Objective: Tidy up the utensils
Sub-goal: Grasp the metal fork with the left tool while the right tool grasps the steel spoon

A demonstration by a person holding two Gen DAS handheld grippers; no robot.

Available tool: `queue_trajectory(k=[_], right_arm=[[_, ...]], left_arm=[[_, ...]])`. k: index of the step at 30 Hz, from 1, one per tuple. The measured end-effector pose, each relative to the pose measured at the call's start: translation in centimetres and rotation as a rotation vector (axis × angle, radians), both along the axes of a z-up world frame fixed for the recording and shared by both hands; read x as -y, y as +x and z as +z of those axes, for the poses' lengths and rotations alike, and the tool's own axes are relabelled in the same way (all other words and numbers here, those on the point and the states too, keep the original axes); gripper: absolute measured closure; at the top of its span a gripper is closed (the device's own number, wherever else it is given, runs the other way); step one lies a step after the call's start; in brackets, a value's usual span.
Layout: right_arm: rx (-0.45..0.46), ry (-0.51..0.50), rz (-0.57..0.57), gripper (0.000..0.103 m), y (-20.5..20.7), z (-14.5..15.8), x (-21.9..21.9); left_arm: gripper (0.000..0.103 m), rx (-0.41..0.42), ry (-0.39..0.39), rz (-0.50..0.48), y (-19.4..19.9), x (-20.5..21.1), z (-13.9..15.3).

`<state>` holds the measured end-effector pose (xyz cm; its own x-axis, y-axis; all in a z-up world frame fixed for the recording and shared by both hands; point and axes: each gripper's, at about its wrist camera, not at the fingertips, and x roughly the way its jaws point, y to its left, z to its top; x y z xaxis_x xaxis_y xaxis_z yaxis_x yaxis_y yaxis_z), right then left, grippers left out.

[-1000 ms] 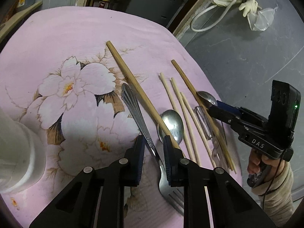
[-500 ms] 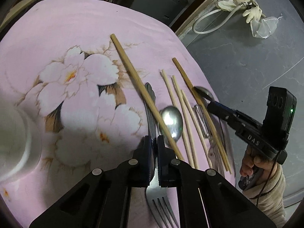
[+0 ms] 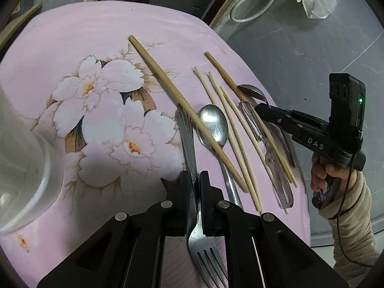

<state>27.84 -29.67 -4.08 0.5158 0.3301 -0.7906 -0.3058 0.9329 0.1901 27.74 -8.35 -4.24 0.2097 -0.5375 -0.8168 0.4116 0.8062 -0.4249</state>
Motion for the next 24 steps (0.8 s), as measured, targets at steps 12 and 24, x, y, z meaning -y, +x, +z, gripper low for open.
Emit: queue_trajectory(k=[12, 24], right_arm=[[0.102, 0.091, -0.059, 0.099, -2.2, 1.2, 0.3], [0.387, 0.127, -0.074, 0.1, -8.9, 3.6, -2.4]], left_arm=[[0.101, 0.06, -0.045, 0.027, -2.1, 0.1, -0.2], [0.103, 0.209, -0.092, 0.112, -6.8, -2.6, 1.6]])
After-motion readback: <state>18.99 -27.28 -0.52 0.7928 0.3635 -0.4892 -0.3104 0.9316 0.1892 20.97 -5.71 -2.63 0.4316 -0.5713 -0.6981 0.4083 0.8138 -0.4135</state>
